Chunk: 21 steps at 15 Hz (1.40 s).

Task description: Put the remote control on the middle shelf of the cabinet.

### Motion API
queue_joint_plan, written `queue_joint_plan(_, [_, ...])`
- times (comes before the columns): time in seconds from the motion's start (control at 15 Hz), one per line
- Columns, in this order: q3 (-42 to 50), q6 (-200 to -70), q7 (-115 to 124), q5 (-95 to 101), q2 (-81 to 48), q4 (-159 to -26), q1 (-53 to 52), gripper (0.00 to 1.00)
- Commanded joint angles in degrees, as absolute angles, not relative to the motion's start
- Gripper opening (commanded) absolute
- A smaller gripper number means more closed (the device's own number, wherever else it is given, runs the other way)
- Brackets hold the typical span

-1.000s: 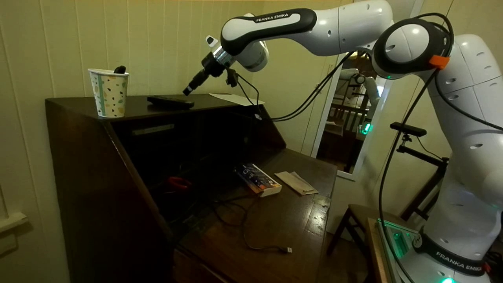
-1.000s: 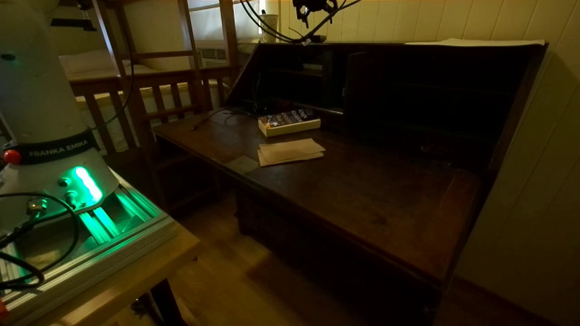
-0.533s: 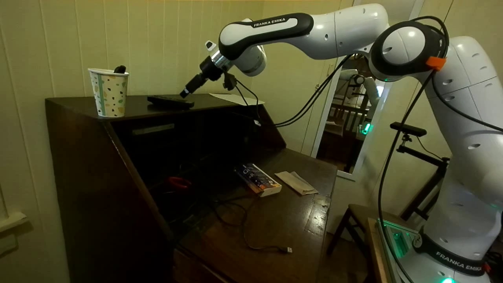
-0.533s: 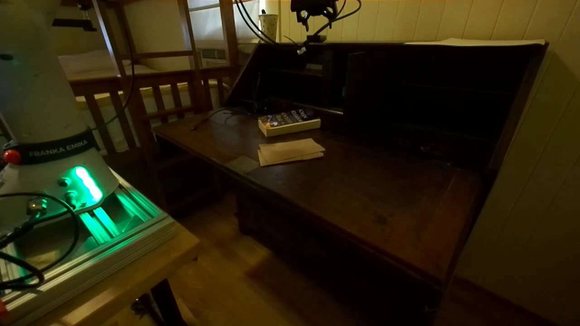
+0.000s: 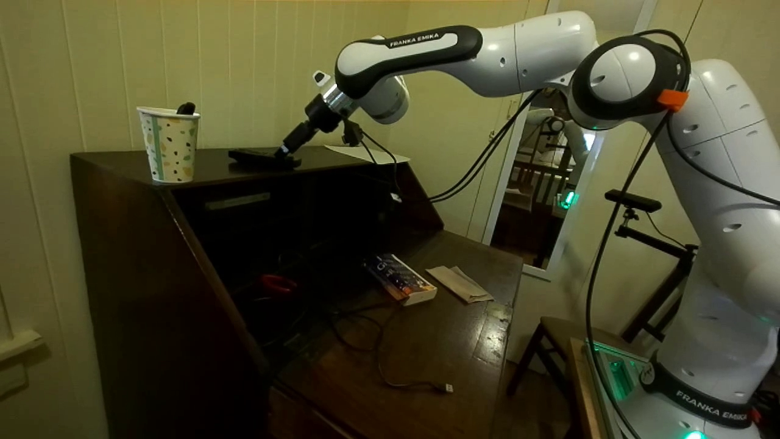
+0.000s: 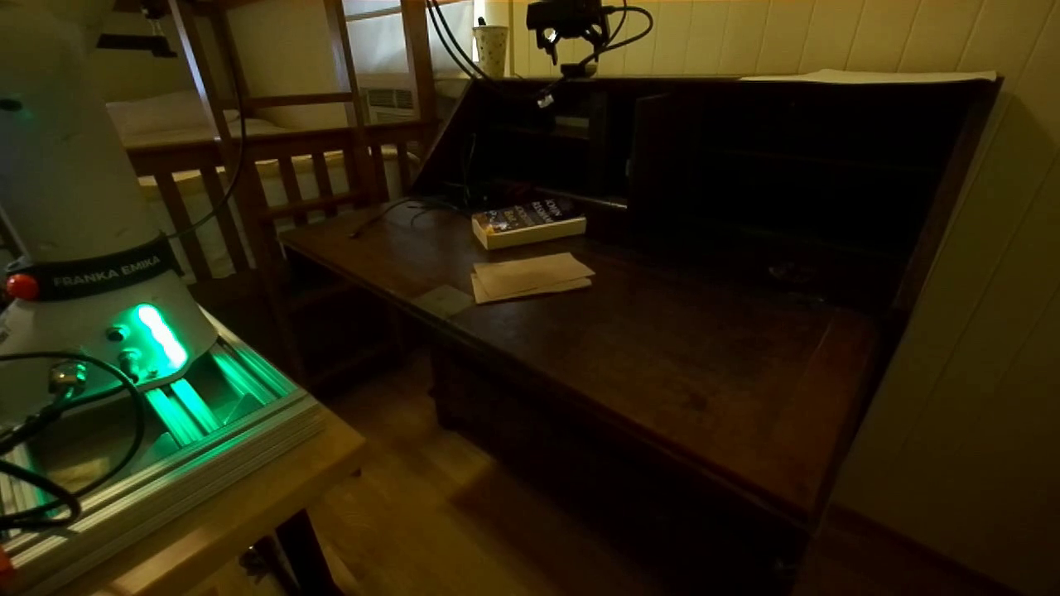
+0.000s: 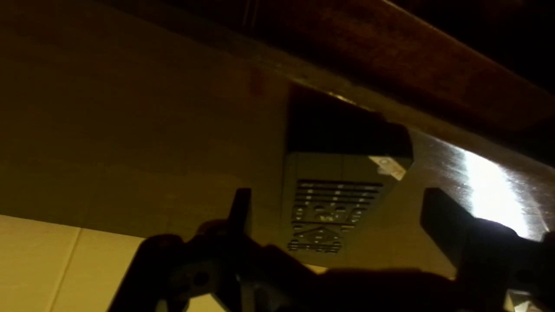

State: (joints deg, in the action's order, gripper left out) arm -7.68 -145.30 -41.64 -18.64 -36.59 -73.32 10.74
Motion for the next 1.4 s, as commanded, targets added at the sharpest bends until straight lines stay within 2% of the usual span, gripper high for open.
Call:
queue_joint_plan(0.0, [-8.84,-143.94,-41.62,-17.12,-37.75,-72.3,11.89,1.0])
queue_joint_plan(0.13, [-8.83,-144.02,-41.72,-17.02,-38.09,-72.21,12.0,0.97])
queue_joint_plan(0.2, [-8.86,-144.15,-41.8,-17.02,-38.21,-72.18,12.05,0.74])
queue_joint_plan(0.33, [-8.91,-144.42,-41.98,-17.01,-38.26,-72.2,12.11,0.69])
queue_joint_plan(0.6, [-8.55,-143.68,-41.34,-16.63,-37.7,-72.48,11.87,0.39])
queue_joint_plan(0.67, [-8.32,-143.1,-40.94,-16.32,-37.22,-72.67,11.71,0.36])
queue_joint_plan(1.07, [-8.22,-138.13,-42.55,-16.58,-26.49,-80.04,13.18,0.36])
queue_joint_plan(1.33, [-2.79,-136.41,-36.98,-11.67,-15.02,-88.62,11.22,0.36])
